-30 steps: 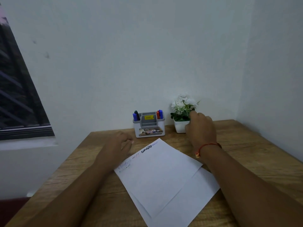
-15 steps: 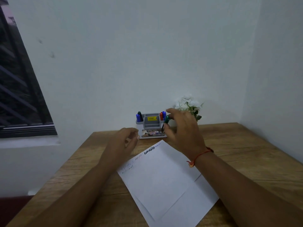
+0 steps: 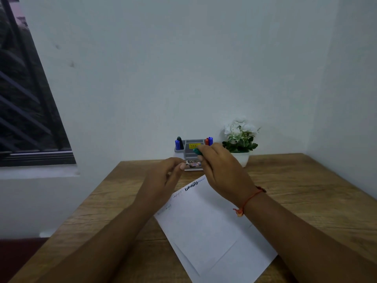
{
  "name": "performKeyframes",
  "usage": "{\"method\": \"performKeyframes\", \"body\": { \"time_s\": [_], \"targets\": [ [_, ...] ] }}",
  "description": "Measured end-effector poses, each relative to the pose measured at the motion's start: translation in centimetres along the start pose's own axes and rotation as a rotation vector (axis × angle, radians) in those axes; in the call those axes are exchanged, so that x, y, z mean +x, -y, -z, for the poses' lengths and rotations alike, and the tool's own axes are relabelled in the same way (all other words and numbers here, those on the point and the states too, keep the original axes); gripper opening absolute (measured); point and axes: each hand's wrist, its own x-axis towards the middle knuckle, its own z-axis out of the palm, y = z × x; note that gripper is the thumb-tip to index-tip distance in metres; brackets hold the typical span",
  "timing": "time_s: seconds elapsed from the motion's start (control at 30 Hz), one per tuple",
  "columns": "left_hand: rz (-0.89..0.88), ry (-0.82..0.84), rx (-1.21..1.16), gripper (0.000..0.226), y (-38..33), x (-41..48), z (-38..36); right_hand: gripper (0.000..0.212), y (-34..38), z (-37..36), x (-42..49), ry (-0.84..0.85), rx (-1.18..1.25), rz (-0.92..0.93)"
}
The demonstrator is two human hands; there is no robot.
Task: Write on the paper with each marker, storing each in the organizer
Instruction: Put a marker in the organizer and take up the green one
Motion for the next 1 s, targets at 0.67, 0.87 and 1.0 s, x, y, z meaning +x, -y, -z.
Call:
{"method": "performKeyframes", "body": {
  "time_s": [0.67, 0.87, 1.0],
  "targets": [
    [0.152, 0.025, -0.272, 0.02, 0.3, 0.0, -0.4, 0.029, 0.6, -1.2, -0.2, 0.33, -0.219, 0.038],
    [0.206, 0.034, -0.339, 0.014, 0.0, 0.3, -0.3, 0.033, 1.0, -1.2, -0.3, 0.41, -0.131, -0.078],
    [0.31, -0.036, -0.461, 0.006, 0.3, 0.5, 0.2, 0.035, 1.3, -0.9, -0.4, 0.423, -0.048, -0.235]
  ]
}}
